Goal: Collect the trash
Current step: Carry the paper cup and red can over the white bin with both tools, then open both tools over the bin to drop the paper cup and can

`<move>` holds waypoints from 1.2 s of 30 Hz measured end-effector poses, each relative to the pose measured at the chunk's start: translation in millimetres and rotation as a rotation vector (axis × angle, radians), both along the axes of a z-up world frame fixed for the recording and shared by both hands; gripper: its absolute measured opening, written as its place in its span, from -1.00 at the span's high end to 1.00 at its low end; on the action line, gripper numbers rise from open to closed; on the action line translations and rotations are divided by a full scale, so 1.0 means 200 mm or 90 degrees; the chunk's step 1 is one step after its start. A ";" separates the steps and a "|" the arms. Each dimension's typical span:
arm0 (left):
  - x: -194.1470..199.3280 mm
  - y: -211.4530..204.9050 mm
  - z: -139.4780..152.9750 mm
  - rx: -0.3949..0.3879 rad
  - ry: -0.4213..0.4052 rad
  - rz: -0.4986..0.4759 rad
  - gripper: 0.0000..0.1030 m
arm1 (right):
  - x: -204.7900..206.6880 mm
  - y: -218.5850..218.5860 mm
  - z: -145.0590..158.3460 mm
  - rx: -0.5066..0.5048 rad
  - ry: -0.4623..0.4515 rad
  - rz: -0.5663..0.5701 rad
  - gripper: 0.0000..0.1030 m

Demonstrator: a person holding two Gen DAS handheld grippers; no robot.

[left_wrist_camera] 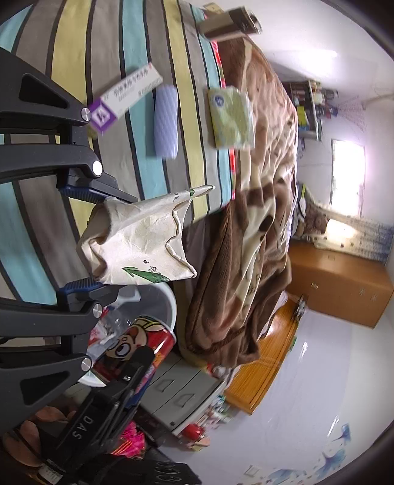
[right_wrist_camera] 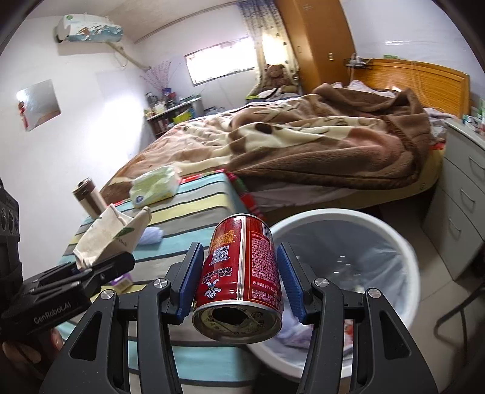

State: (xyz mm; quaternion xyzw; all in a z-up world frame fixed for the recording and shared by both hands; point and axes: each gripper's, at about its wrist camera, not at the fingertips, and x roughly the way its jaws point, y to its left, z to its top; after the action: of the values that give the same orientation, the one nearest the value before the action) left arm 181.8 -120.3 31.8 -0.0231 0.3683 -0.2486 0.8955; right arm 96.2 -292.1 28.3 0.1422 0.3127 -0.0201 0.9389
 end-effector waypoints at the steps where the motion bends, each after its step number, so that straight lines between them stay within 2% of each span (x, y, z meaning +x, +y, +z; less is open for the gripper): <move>1: 0.00 -0.03 0.00 0.001 0.001 -0.008 0.19 | -0.01 -0.02 0.00 0.000 0.001 -0.004 -0.01; 18: -0.10 -0.51 -0.13 0.047 0.019 -0.120 0.19 | -0.06 -0.31 -0.12 0.001 0.051 -0.075 -0.01; 29: -0.11 -0.67 -0.21 0.062 0.034 -0.153 0.18 | -0.05 -0.36 -0.19 0.006 0.085 -0.082 -0.01; 31: -0.11 -0.69 -0.23 0.068 0.040 -0.160 0.15 | -0.05 -0.37 -0.20 0.003 0.093 -0.091 -0.02; 34: -0.11 -0.70 -0.23 0.064 0.043 -0.160 -0.07 | -0.06 -0.38 -0.20 0.005 0.097 -0.100 -0.02; 36: -0.11 -0.69 -0.24 0.057 0.046 -0.162 -0.14 | -0.06 -0.38 -0.20 0.002 0.095 -0.105 -0.26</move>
State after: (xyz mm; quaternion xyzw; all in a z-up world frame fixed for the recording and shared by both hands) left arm 159.4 -259.3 -15.5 0.0548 0.4108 -0.3425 0.8432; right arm 83.4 -368.7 -10.7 0.1672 0.3690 -0.1074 0.9079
